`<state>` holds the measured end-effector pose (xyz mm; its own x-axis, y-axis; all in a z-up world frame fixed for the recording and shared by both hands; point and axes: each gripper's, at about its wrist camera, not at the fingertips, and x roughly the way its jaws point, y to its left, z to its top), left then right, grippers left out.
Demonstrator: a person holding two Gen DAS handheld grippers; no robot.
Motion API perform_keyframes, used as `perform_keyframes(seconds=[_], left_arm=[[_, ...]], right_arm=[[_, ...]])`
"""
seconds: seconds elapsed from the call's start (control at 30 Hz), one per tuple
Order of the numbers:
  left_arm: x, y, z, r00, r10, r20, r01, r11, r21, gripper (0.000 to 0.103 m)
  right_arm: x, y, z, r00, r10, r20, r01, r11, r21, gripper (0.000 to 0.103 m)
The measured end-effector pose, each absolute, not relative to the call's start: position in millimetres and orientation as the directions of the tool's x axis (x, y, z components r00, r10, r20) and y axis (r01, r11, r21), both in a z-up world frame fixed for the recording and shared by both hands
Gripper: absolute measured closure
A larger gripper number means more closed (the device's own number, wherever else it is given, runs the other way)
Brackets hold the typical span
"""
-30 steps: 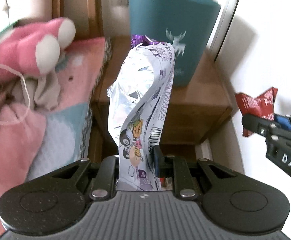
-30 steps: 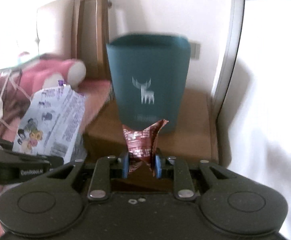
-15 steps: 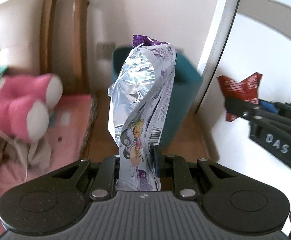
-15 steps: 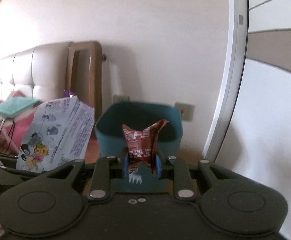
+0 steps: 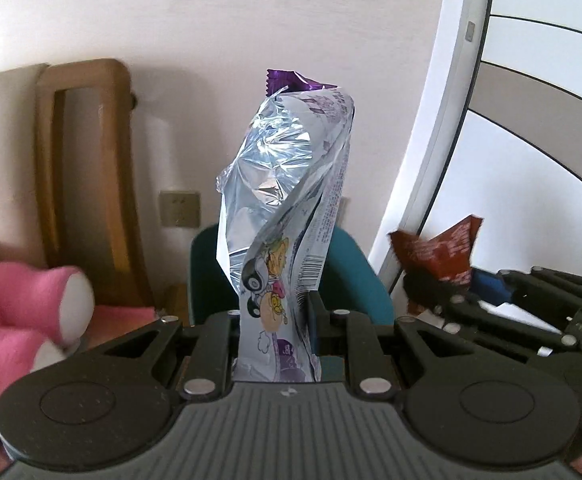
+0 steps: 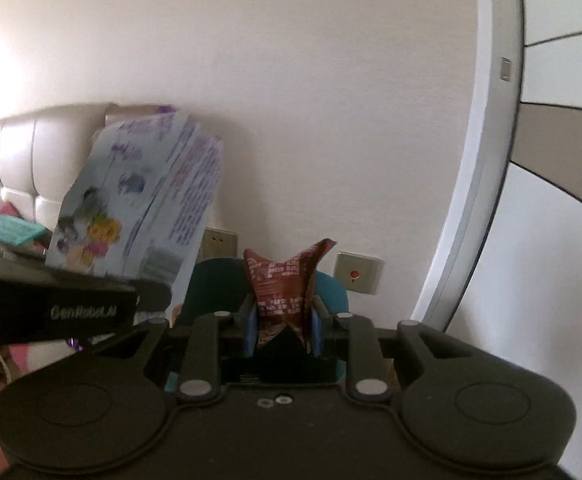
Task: Collect trash
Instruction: 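Carry the snack wrapper with left tool while right tool carries the red-brown wrapper to the wastebasket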
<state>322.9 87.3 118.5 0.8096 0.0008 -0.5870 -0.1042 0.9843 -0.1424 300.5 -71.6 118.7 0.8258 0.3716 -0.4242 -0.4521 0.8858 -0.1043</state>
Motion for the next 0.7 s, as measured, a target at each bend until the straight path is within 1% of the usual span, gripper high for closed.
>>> perform_keyframes(seconds=[0.13,0.23,0.33,0.47,0.57,0.7], left_arm=[[345,90,117,0.808,-0.014,-0.589,-0.1,0.982,-0.159,0.085],[363,89,110,0.792,0.002,-0.61,-0.112,0.983,-0.142,0.085],[378,91,97,0.762,0.014,-0.647,-0.127,0.984,-0.128,0.085],[393,93,78,0.721,0.009,-0.693,-0.146,0.98,-0.139,0.085],[402,89,68,0.687,0.005,-0.727,-0.145,0.981,-0.13,0.085],[409,86,55,0.646,0.0,-0.763,-0.148,0.981,-0.126,0.085]], right_arm=[[322,-61,108,0.807,0.361,-0.468,-0.459,0.881,-0.111,0.079],[338,-55,97,0.788,0.343,-0.511,-0.454,0.885,-0.106,0.079],[350,-49,85,0.772,0.321,-0.549,-0.449,0.886,-0.112,0.079],[358,-44,72,0.738,0.315,-0.597,-0.451,0.888,-0.089,0.079],[362,-41,63,0.723,0.294,-0.625,-0.45,0.887,-0.103,0.079],[363,-43,57,0.7,0.294,-0.651,-0.451,0.889,-0.084,0.076]])
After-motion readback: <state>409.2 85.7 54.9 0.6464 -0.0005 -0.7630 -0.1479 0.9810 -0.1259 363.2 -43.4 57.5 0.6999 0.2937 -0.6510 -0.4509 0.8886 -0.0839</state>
